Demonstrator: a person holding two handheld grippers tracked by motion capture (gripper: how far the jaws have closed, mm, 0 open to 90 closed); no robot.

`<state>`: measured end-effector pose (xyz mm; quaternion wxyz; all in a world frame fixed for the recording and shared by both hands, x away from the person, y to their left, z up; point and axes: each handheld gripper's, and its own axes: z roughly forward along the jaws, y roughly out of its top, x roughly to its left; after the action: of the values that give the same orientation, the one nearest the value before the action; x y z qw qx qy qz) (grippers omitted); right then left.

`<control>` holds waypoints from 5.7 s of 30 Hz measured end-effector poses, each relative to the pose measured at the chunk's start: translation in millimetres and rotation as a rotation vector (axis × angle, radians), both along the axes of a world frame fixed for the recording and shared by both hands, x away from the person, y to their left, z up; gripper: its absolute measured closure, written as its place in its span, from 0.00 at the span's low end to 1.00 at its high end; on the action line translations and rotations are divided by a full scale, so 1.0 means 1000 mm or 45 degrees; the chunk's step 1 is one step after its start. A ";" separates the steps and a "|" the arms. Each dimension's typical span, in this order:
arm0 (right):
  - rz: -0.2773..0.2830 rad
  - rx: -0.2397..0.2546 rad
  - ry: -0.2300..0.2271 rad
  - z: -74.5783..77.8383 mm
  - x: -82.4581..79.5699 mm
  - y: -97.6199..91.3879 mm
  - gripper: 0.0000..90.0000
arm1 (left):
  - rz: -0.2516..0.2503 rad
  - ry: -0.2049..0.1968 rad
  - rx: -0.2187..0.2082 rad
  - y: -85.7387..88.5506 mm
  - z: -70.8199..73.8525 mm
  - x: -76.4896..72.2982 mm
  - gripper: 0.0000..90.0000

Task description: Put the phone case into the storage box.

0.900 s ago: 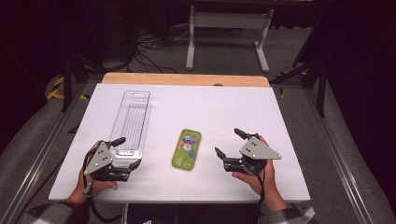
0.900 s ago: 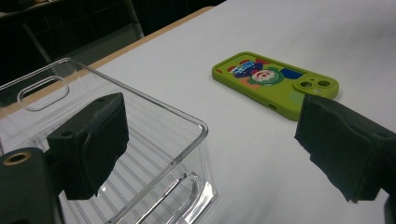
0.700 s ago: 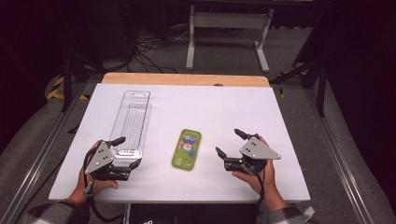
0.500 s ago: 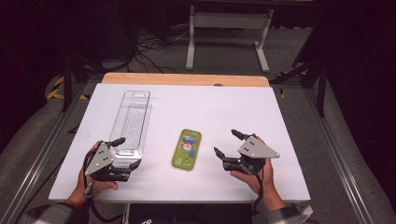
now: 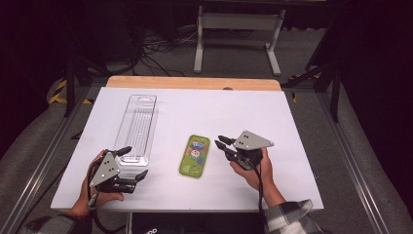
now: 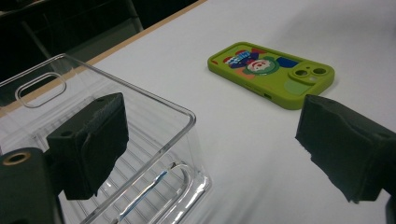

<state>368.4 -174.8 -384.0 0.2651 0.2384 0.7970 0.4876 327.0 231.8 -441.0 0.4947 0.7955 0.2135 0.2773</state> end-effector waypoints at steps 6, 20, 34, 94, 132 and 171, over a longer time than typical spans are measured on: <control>0.059 -0.061 0.056 -0.001 0.034 0.024 1.00 | 0.015 0.019 -0.008 0.002 -0.002 -0.003 0.10; 0.126 -0.222 0.192 -0.031 0.088 0.084 1.00 | 0.042 0.012 -0.028 0.010 -0.001 -0.007 0.10; 0.130 -0.325 0.274 -0.052 0.103 0.109 1.00 | 0.024 0.023 -0.003 0.007 -0.004 -0.006 0.10; -0.125 -0.401 0.519 -0.059 0.066 0.002 1.00 | 0.041 0.056 0.025 0.009 -0.007 -0.006 0.09; -0.143 -0.353 0.478 -0.039 0.042 -0.015 0.65 | 0.029 0.048 0.033 0.008 -0.007 -0.007 0.09; 0.131 -0.652 0.625 -0.025 0.056 0.097 0.13 | 0.029 0.058 0.045 0.008 -0.007 -0.008 0.09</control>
<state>424.0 -77.4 -409.0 0.0919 0.2338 0.9442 0.2131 319.0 240.0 -448.4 0.4723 0.8078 0.2287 0.2684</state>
